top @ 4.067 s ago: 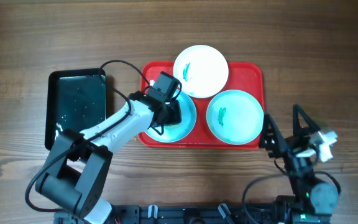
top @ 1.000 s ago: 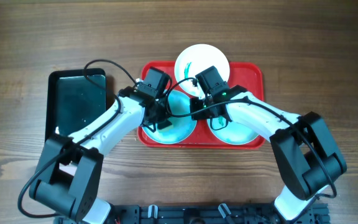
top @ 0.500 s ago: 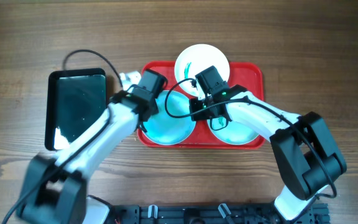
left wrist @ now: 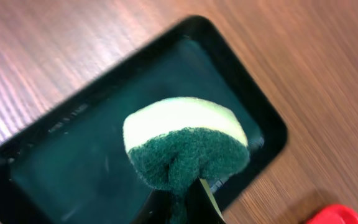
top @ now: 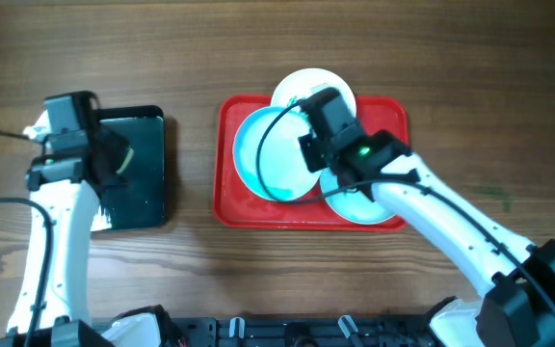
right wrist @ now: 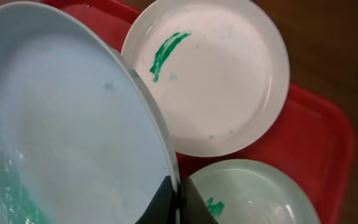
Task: Clean dirty plates on tray and stack at the side
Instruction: 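Lift the blue plate with the right gripper and move it right, then set the blue plate on the table right of the red tray, then grasp the white plate's rim with the right gripper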
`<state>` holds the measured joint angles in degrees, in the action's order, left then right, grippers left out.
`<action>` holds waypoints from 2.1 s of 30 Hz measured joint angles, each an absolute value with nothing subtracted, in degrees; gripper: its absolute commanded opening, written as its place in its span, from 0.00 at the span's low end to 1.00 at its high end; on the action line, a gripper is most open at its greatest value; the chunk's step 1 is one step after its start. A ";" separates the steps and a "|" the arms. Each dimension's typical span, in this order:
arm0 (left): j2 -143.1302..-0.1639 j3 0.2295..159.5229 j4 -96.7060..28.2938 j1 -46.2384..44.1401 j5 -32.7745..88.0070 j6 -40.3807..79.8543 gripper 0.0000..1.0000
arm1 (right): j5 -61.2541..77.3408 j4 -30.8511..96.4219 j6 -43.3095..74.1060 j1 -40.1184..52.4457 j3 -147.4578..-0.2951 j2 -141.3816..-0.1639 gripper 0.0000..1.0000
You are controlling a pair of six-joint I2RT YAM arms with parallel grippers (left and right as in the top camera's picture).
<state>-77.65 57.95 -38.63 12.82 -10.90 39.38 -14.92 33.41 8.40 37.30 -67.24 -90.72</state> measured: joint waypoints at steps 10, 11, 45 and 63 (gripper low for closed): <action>-79.02 57.95 -38.87 17.28 -6.83 39.38 0.04 | -53.45 17.37 -12.88 56.95 -67.22 -90.59 0.04; -79.05 57.95 -38.81 17.28 -6.70 39.38 0.04 | -57.54 13.23 -17.39 58.74 -67.24 -90.52 0.04; -79.20 57.95 -39.24 17.28 -5.89 39.38 0.04 | 1.65 24.58 24.43 -24.43 -57.08 -92.38 0.49; -79.20 57.95 -37.98 16.95 2.74 36.82 0.04 | 6.33 0.36 18.52 14.11 -59.61 -103.33 0.77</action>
